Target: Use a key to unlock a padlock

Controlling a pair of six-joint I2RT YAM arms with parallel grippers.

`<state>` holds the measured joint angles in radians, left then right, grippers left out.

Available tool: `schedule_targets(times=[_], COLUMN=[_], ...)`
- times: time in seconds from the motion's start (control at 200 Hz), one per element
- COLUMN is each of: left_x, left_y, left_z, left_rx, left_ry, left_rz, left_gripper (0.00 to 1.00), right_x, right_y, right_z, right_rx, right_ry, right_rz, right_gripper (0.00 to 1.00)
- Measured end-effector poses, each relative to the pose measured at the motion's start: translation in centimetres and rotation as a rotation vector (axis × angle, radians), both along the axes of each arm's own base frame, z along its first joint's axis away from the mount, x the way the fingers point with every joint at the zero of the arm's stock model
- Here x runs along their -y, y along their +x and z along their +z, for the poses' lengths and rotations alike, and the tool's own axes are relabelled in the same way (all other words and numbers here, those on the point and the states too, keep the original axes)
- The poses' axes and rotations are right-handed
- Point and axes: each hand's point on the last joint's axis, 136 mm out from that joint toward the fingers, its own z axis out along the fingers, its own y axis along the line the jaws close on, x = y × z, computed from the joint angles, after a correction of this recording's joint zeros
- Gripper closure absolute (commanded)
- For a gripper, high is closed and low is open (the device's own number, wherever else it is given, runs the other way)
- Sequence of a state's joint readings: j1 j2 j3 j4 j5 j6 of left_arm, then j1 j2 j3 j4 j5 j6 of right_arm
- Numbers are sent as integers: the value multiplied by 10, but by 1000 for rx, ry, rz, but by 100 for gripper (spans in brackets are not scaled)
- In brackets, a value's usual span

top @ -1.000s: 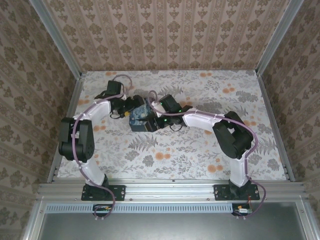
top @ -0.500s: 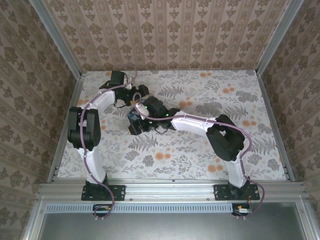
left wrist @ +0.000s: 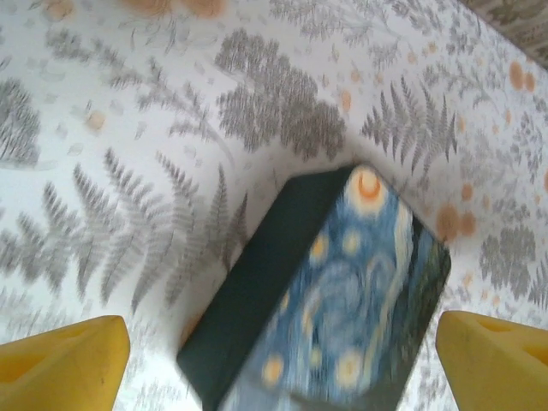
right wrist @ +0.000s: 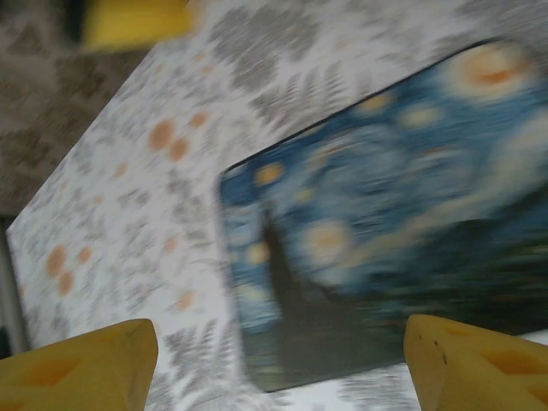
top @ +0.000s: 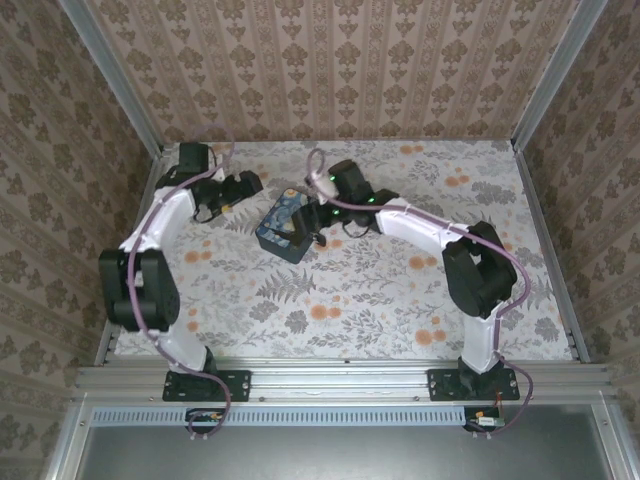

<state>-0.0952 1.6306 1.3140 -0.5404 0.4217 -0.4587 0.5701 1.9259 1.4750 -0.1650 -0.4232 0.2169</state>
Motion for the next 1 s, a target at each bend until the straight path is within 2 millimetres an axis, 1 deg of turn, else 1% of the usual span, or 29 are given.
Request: schedule_targets(times=[0.03,0.085,0.15,0.21,0.26,0.29,0.34,0.4,0.5,0.6,0.71,0.81,0.89,0.945,1.0], left_x=[1,8,20,32,43,48,54,59,65,67,71,70,66,62,58], left_y=[-13,-39,-69,-93,-109,-117,-123,-124,-113,-104,-92,-79,-67,-61,-55], left_z=[1,0,-7,-17,-25,-30,-37,-43,-50,-57,-60,-58,-57,-58,-60], left_rx=[-4,-13,-42,-77,-107,-126,-150,-168,-168,-175,-165,-143,-127,-130,-130], left_ry=[3,4,0,-11,-25,-33,-43,-54,-68,-72,-73,-79,-83,-82,-80], left_rz=[-4,-26,-57,-88,-108,-116,-121,-116,-104,-93,-92,-79,-60,-45,-31], left_gripper=[6,5,5,5,5,5,5,5,5,5,5,5,5,5,6], right_x=[10,29,41,44,42,40,36,32,26,25,24,24,25,24,24], right_y=[10,31,51,64,71,75,81,85,90,88,83,70,53,48,38], right_z=[-1,-3,-7,-9,-14,-16,-21,-28,-41,-53,-59,-71,-82,-79,-78], right_rx=[2,-1,3,11,8,6,4,-8,-27,-52,-70,-100,-143,-139,-146], right_ry=[-4,-12,-16,-17,-19,-19,-17,-17,-17,-23,-15,-9,-16,-10,-11], right_rz=[-22,-67,-98,-109,-108,-106,-101,-92,-81,-74,-59,-42,-29,-28,-24], right_gripper=[23,22,22,21,21,21,21,22,22,24,25,25,26,26,26])
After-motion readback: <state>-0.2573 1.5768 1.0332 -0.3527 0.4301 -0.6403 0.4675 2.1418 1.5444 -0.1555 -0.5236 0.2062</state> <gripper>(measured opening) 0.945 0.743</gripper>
